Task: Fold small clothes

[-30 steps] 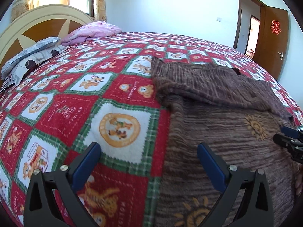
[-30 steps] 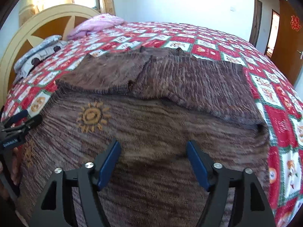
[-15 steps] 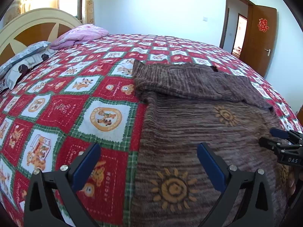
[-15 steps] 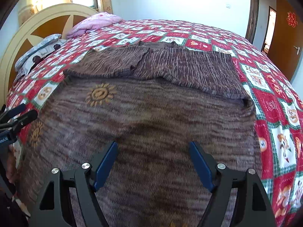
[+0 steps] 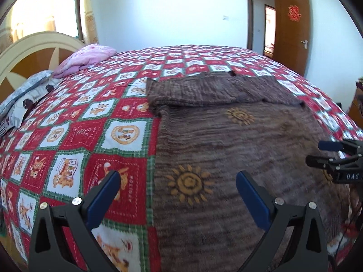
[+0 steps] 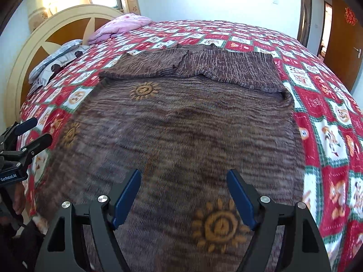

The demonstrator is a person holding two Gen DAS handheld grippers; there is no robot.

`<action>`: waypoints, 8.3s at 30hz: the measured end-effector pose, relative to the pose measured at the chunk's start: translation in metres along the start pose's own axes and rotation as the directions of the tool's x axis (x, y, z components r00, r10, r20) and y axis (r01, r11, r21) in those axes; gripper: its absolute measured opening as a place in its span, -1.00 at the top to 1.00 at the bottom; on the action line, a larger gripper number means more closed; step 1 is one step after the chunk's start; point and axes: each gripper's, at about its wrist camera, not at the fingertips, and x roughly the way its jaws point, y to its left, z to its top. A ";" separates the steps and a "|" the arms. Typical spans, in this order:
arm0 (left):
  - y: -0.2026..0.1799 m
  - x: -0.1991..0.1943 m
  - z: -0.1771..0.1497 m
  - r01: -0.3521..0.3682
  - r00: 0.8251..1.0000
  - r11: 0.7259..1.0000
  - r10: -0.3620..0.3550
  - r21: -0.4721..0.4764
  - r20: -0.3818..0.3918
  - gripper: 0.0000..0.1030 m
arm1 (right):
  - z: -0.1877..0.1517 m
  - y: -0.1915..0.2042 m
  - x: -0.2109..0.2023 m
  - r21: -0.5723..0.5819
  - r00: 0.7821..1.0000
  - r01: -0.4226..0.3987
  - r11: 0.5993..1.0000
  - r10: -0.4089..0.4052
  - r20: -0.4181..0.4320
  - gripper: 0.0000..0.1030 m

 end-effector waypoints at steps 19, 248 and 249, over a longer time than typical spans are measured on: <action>0.003 -0.030 -0.052 0.073 0.987 0.997 -0.070 0.012 -0.143 -1.00 | -0.063 -0.006 -0.041 0.006 0.998 0.044 0.999 -0.043 -0.042 -0.52; 0.077 0.186 0.113 -0.204 0.974 0.954 0.175 -0.219 -0.146 -0.51 | 0.217 -0.098 0.114 0.085 0.999 0.020 0.996 -0.024 0.047 0.10; 0.080 0.181 0.110 -0.173 0.979 0.954 0.141 -0.245 -0.145 -0.50 | 0.207 -0.102 0.106 0.092 0.999 0.019 0.996 -0.023 0.047 0.10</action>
